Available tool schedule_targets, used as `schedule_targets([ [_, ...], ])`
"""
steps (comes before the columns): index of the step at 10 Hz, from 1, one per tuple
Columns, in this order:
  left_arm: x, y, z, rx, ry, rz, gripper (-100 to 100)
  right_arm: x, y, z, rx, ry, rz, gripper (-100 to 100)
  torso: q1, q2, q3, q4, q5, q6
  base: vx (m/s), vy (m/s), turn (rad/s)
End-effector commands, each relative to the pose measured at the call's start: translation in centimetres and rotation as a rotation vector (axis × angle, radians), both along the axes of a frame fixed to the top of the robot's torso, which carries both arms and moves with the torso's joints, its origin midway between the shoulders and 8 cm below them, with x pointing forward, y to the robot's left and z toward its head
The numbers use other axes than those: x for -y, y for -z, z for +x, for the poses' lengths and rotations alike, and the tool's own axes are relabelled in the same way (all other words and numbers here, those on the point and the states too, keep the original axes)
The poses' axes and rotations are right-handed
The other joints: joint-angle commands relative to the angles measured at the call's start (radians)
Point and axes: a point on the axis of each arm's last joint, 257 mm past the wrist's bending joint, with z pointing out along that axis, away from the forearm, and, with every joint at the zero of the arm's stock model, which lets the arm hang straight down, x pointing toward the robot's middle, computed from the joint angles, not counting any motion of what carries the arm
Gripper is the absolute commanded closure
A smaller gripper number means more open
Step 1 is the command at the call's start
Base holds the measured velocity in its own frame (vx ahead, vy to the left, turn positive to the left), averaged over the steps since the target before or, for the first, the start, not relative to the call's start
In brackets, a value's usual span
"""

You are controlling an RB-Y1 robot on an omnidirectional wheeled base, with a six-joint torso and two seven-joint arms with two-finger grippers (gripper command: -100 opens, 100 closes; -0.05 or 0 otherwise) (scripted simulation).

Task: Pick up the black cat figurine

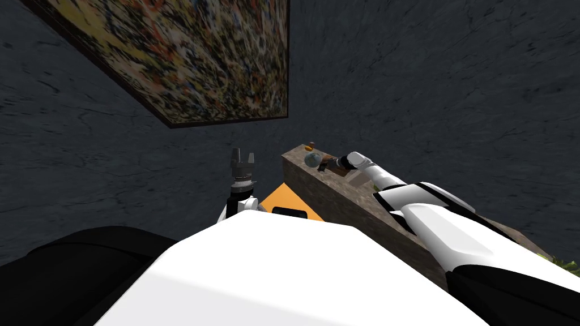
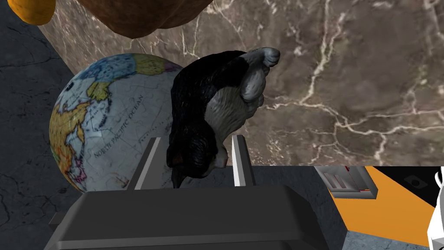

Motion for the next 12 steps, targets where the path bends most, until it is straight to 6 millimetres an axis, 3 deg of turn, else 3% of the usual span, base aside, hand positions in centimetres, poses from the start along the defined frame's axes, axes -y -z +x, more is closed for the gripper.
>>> schedule_targets([
  [1,0.0,0.0,0.0,0.0,0.0,0.0,0,2.2,0.0,-0.1,-0.002,0.046,0.0,100,0.0,0.0,0.0,0.0,0.0,0.0,-0.12,-0.086,0.325],
  [6,0.0,0.0,0.0,0.0,0.0,0.0,0,9.9,-0.8,-0.5,-0.003,0.211,0.001,100,0.0,0.005,0.003,0.001,0.0,0.003,-0.151,-0.053,0.323],
  [7,0.0,0.0,0.0,0.0,0.0,0.0,0,10.0,-0.8,-0.5,-0.003,0.213,0.001,100,0.0,0.004,0.003,0.001,0.0,0.002,-0.079,-0.02,0.119],
  [9,0.0,0.0,0.0,0.0,0.0,0.0,0,12.8,-1.4,-0.7,0.005,0.272,0.002,100,0.001,0.001,0.001,0.001,0.0,0.002,-0.086,-0.026,0.217],
  [11,0.0,0.0,0.0,0.0,0.0,0.0,0,12.8,-1.3,-0.8,0.001,0.274,0.004,100,0.0,0.001,0.001,0.001,0.0,0.003,-0.054,-0.023,0.104],
  [12,0.0,0.0,0.0,0.0,0.0,0.0,0,12.9,-1.3,-0.8,0.001,0.275,0.003,0,0.001,-0.001,0.0,0.001,0.0,0.004,-0.006,-0.002,-0.006],
])
